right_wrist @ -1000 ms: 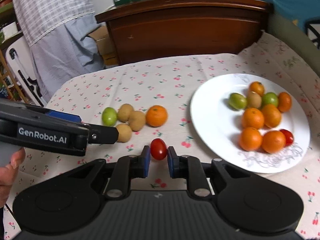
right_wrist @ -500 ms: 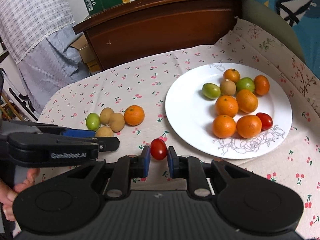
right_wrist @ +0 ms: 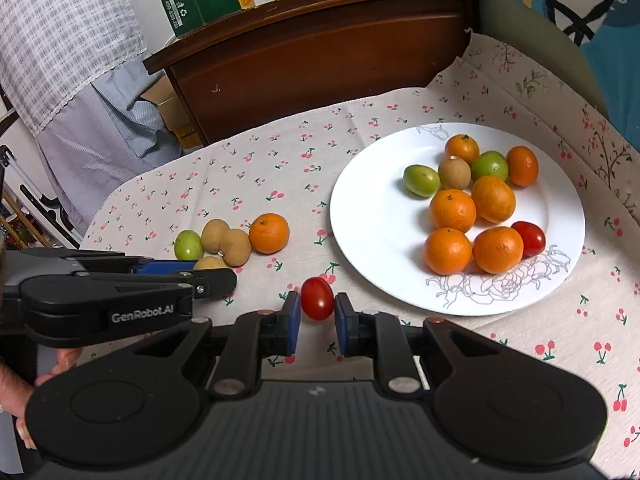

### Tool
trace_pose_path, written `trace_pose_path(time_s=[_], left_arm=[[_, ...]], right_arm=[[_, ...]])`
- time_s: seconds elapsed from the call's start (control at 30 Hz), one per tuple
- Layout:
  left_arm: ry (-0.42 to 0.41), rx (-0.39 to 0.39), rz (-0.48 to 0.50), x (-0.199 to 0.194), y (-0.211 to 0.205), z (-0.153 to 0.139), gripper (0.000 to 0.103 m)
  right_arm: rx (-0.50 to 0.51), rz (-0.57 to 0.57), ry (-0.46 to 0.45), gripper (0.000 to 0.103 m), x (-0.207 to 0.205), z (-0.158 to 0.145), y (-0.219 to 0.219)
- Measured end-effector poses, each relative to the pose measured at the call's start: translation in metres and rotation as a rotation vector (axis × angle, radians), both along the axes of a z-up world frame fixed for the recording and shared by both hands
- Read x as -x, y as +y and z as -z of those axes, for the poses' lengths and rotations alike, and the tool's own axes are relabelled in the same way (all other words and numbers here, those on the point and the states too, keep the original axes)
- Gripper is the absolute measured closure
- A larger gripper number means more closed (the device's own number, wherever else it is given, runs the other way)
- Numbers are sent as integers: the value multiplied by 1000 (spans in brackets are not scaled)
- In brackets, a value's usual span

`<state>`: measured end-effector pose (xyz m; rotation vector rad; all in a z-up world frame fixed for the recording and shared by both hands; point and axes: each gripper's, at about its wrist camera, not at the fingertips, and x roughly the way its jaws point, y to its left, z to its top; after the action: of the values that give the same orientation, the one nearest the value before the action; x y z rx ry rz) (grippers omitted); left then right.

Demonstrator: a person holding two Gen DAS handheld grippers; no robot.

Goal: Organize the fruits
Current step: 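Lift the tomato and tan fruit and carry both over the plate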

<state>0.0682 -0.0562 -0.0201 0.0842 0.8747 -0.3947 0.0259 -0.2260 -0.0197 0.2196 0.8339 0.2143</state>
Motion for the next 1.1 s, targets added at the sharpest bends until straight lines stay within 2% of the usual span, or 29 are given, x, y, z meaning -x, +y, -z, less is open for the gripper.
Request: trace_pose_path(time_s=[0.4, 0.63, 0.87, 1.1], left_arm=[[-102, 21, 15, 7, -5, -31, 78], [-137, 70, 40, -2, -17, -50, 78], [-140, 102, 70, -15, -32, -57, 78], [-101, 113, 84, -35, -48, -47, 78]], right_arm=[[-42, 29, -64, 85, -1, -23, -11], [-79, 87, -101, 85, -6, -40, -30], [-72, 110, -92, 85, -15, -49, -45], [-45, 104, -56, 85, -26, -40, -49]])
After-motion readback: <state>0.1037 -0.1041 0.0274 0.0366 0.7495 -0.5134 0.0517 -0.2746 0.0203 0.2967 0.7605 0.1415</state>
